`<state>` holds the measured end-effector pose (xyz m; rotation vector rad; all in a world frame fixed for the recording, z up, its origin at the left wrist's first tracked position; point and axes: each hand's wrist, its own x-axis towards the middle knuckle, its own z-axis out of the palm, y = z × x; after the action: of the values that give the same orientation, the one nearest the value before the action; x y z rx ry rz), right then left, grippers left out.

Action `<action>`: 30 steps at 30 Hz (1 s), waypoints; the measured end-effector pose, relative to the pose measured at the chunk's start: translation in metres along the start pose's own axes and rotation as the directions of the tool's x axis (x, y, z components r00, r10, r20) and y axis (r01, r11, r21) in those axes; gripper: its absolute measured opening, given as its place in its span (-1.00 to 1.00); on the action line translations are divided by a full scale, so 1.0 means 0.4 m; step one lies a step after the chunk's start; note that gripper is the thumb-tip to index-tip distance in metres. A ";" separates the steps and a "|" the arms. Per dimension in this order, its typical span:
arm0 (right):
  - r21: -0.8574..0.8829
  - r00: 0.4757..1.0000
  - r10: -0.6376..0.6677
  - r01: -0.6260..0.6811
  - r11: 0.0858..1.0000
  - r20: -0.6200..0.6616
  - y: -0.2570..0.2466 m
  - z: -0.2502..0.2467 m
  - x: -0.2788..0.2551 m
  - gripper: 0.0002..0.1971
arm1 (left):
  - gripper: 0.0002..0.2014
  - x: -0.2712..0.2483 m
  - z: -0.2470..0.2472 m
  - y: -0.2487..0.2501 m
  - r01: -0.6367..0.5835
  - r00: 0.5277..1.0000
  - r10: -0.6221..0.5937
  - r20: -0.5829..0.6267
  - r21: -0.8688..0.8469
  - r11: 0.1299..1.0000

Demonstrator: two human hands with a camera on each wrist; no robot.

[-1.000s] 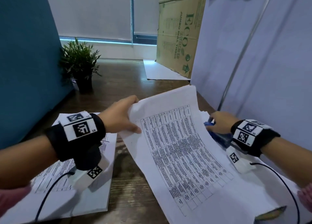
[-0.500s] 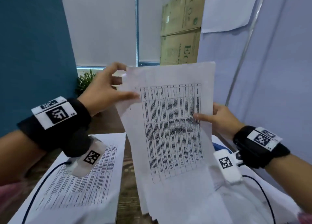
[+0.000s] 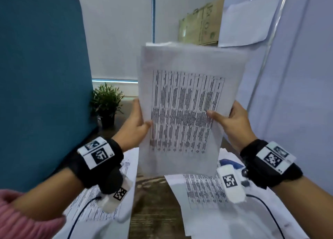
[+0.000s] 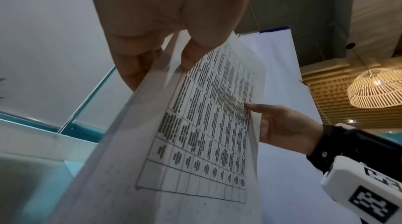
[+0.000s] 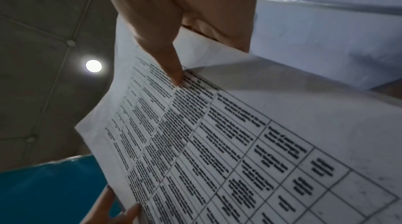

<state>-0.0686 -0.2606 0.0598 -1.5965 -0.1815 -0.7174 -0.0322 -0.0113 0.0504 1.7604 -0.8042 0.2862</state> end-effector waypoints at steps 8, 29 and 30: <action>-0.096 0.994 0.091 -0.085 0.992 0.054 0.061 0.032 -0.034 -0.65 | -0.59 -0.029 0.034 -0.044 0.108 0.991 -0.105 -0.084 0.025 0.994; -0.034 0.975 0.223 -0.223 0.974 0.008 0.108 0.033 -0.111 -0.42 | -0.71 -0.113 0.076 -0.080 0.143 0.968 -0.168 -0.185 -0.139 0.980; -0.027 0.978 0.209 -0.209 0.978 0.002 0.099 0.026 -0.103 -0.37 | -0.69 -0.108 0.069 -0.074 0.131 0.968 -0.160 -0.196 -0.152 0.980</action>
<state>-0.0772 -0.2458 0.0042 -1.6145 -0.0069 -0.5547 -0.0505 -0.0161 -0.0055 1.6191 -0.5290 0.3028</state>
